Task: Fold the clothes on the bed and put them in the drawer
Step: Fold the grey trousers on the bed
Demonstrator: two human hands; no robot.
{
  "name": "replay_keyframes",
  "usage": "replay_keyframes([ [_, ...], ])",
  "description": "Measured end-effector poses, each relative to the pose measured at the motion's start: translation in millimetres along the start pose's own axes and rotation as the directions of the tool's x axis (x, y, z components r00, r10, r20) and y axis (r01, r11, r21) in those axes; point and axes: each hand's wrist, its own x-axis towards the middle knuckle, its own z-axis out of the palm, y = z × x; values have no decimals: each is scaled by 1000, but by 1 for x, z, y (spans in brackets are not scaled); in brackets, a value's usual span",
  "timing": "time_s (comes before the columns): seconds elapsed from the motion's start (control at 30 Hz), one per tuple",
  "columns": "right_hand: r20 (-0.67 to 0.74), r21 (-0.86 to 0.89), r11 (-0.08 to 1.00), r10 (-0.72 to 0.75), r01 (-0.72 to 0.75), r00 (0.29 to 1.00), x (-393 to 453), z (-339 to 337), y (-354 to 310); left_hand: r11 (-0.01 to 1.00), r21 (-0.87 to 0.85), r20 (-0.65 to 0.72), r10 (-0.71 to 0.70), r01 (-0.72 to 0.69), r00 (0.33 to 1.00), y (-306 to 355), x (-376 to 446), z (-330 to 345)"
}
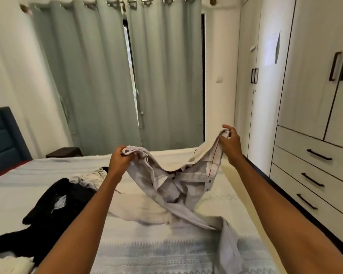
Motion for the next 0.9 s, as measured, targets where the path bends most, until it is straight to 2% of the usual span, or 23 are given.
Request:
replay_keyframes([
  [0.13,-55,-244,948,-224,204,973,28,11,-67,978,140,-132,173,-155,976,61,35,-7],
  [0.27,-104,-358,911,-257,205,961,63,7,-144,951,219,-256,270,-217,928,133,67,-22],
  [0.33,-177,-249,948,-246,198,953,76,4,-182,945,235,-312,295,-228,903,165,77,-28],
  [0.4,-268,-52,976,-218,211,939,85,-1,-214,951,214,-341,285,-221,896,192,82,-29],
  [0.47,-316,145,956,-197,253,928,90,-6,-244,953,177,-332,295,-248,896,217,86,-29],
  [0.53,-290,282,899,-254,336,923,90,-11,-271,920,164,-285,390,-356,876,244,91,-30],
  [0.6,-244,293,847,-383,444,891,88,-14,-293,853,162,-228,521,-496,822,268,95,-32],
  [0.67,-233,232,804,-500,547,834,90,-17,-305,803,164,-209,596,-573,775,289,98,-33],
  [0.77,-268,40,802,-566,596,779,88,-26,-327,795,209,-296,606,-569,738,314,102,-35],
  [0.83,-259,-125,814,-578,567,774,87,-35,-338,812,325,-340,579,-485,741,323,103,-42],
  [0.9,-179,-303,802,-579,515,795,88,-42,-339,826,442,-319,510,-351,798,324,100,-51],
])
